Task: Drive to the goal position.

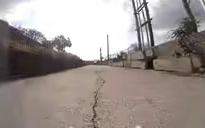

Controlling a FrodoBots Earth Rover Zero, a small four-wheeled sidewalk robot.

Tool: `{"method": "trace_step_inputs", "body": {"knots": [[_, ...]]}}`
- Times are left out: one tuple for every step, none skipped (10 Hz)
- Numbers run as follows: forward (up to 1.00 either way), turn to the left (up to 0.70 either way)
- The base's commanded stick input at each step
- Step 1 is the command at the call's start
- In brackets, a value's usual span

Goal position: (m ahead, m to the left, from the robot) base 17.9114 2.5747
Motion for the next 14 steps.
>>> {"method": "trace_step_inputs", "body": {"knots": [[1.00,0.00],[1.00,0.00],[1.00,0.00],[1.00,0.00],[1.00,0.00],[1.00,0.00],[1.00,0.00],[1.00,0.00],[1.00,0.00],[1.00,0.00],[1.00,0.00],[1.00,0.00],[1.00,0.00],[1.00,0.00]]}}
